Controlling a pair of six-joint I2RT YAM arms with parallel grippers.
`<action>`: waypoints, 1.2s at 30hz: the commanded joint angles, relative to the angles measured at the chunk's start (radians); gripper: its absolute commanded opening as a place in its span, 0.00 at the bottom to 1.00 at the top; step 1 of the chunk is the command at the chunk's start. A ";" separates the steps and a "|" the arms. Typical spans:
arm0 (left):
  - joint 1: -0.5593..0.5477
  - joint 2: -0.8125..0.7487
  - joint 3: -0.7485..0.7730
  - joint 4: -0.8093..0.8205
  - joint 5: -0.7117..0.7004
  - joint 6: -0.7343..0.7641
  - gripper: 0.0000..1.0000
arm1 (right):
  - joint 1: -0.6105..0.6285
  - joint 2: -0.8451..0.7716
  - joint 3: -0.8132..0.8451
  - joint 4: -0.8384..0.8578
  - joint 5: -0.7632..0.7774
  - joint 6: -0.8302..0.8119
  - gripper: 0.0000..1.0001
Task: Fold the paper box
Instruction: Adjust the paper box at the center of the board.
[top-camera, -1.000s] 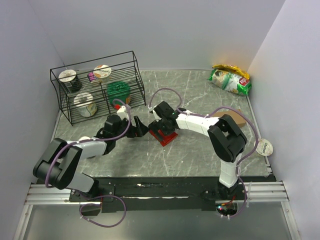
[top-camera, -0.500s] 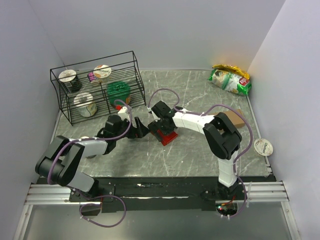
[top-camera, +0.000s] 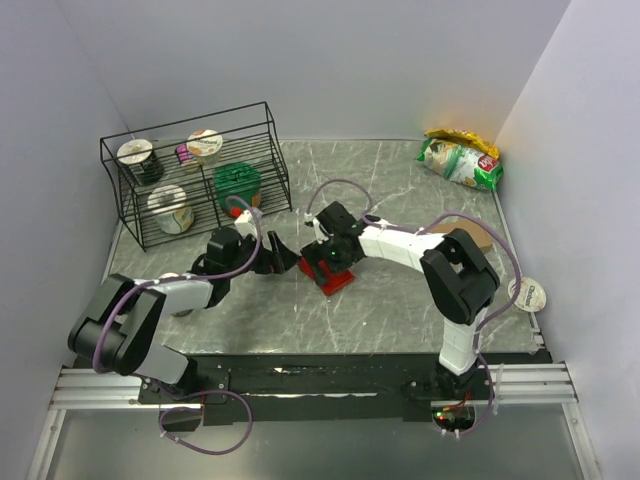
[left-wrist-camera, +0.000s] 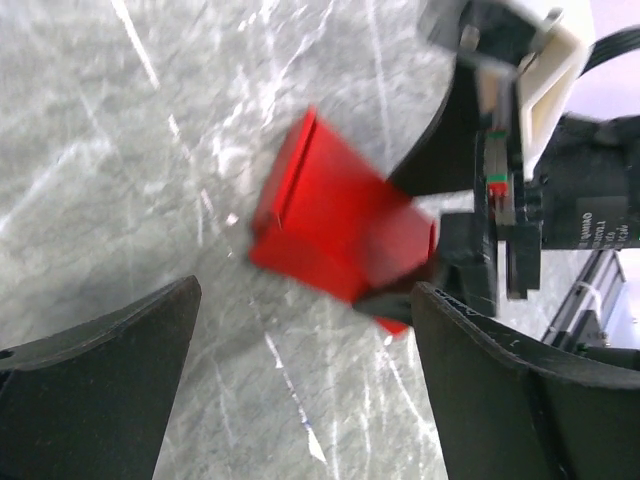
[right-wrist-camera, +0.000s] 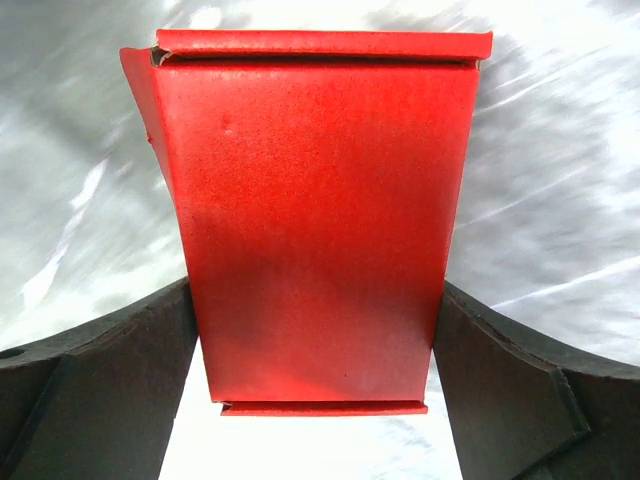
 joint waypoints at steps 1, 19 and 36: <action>0.021 -0.087 0.057 0.025 0.074 0.001 0.93 | -0.044 -0.065 -0.051 -0.105 -0.360 0.025 0.45; 0.115 -0.285 -0.010 0.093 0.469 -0.129 0.97 | -0.182 -0.198 -0.124 -0.049 -1.101 -0.099 0.41; 0.132 -0.196 -0.148 0.477 0.574 -0.384 0.90 | -0.190 -0.146 -0.130 -0.024 -1.172 -0.074 0.40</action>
